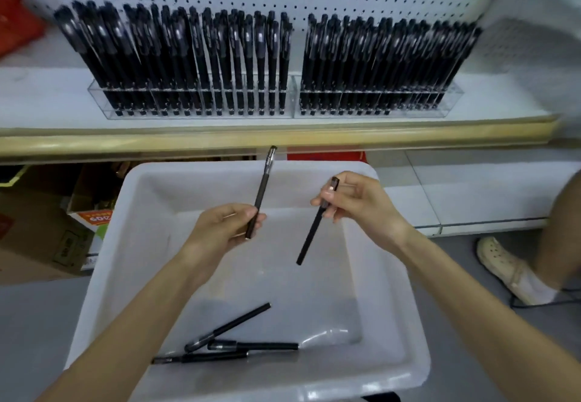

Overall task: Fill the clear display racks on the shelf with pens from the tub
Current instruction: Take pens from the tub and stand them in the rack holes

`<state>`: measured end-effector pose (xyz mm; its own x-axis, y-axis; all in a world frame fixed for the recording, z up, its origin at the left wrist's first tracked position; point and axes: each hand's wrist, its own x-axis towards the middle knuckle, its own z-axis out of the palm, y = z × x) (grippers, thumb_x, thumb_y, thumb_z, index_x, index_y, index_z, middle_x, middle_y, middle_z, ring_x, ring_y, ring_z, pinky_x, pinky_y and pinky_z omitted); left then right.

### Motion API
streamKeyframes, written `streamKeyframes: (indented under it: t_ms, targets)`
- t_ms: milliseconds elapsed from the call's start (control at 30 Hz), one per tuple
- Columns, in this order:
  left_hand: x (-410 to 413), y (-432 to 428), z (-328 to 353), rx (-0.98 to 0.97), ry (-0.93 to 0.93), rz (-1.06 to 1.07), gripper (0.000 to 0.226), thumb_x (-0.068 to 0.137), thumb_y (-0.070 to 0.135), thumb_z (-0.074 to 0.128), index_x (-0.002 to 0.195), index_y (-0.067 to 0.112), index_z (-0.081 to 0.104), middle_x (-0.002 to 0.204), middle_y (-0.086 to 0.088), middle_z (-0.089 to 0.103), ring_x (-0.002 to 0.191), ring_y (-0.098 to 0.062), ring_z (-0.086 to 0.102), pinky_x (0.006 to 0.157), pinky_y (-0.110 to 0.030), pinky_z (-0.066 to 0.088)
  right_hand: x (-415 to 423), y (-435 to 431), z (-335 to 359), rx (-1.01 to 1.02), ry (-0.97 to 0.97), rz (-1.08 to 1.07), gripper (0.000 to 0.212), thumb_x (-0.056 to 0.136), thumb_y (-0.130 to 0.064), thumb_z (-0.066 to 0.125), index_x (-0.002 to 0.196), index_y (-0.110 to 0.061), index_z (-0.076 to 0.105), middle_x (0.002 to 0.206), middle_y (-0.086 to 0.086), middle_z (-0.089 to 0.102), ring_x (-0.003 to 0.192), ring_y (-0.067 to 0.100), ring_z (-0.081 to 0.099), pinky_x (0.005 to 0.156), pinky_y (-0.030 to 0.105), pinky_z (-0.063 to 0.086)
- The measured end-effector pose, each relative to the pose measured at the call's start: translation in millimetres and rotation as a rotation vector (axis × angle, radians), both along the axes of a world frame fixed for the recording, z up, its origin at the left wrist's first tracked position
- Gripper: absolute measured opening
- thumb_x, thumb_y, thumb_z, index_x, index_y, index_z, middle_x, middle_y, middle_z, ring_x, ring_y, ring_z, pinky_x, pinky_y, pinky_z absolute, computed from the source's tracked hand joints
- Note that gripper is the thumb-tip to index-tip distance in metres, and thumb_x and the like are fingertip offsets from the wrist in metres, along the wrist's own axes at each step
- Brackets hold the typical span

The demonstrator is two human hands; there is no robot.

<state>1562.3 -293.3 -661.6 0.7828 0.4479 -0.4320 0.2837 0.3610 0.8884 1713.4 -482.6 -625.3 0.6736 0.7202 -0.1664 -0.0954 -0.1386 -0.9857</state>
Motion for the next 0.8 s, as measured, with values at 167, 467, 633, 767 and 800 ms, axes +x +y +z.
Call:
streamKeyframes:
  t_ms: [167, 467, 633, 767, 800]
  targets:
    - [48, -37, 39, -0.158, -0.119, -0.068, 0.014, 0.091, 0.009, 0.058, 0.098, 0.005, 0.068, 0.083, -0.003, 0.072, 0.073, -0.01, 0.065, 0.069, -0.018, 0.055, 28, -21, 41, 0.126, 0.026, -0.077, 0.021, 0.071, -0.01, 0.068, 0.089, -0.001, 0.063, 0.085, 0.01, 0.074, 0.066, 0.014, 0.068, 0.064, 0.02, 0.055]
    - [121, -64, 93, -0.122, -0.292, -0.259, 0.033, 0.072, 0.012, 0.067, 0.105, 0.008, 0.07, 0.096, -0.006, 0.074, 0.088, -0.012, 0.07, 0.073, -0.025, 0.057, 104, -58, 103, 0.163, -0.247, -0.291, 0.027, 0.072, -0.014, 0.073, 0.095, -0.004, 0.064, 0.084, 0.009, 0.071, 0.064, 0.013, 0.066, 0.058, 0.021, 0.052]
    - [151, -63, 108, 0.193, -0.278, -0.243, 0.018, 0.084, 0.008, 0.066, 0.1, 0.015, 0.072, 0.095, -0.004, 0.075, 0.093, -0.015, 0.07, 0.082, -0.029, 0.056, 154, -56, 131, 0.164, -0.466, -0.466, 0.019, 0.079, -0.008, 0.074, 0.089, -0.018, 0.062, 0.076, -0.004, 0.067, 0.075, 0.011, 0.065, 0.07, 0.026, 0.057]
    - [170, -61, 112, 0.311, -0.273, -0.201, 0.016, 0.085, 0.009, 0.068, 0.097, 0.018, 0.073, 0.093, 0.001, 0.074, 0.087, -0.011, 0.071, 0.072, -0.024, 0.057, 178, -47, 133, 0.132, -0.621, -0.527, 0.034, 0.079, -0.01, 0.075, 0.107, -0.016, 0.057, 0.084, 0.002, 0.064, 0.084, 0.019, 0.067, 0.077, 0.035, 0.059]
    - [173, -61, 112, 0.327, -0.271, -0.195, 0.015, 0.085, 0.01, 0.069, 0.096, 0.019, 0.073, 0.091, 0.003, 0.074, 0.086, -0.01, 0.071, 0.072, -0.025, 0.058, 180, -45, 131, 0.12, -0.67, -0.528, 0.038, 0.079, -0.012, 0.075, 0.111, -0.017, 0.056, 0.085, 0.001, 0.064, 0.085, 0.018, 0.067, 0.079, 0.032, 0.058]
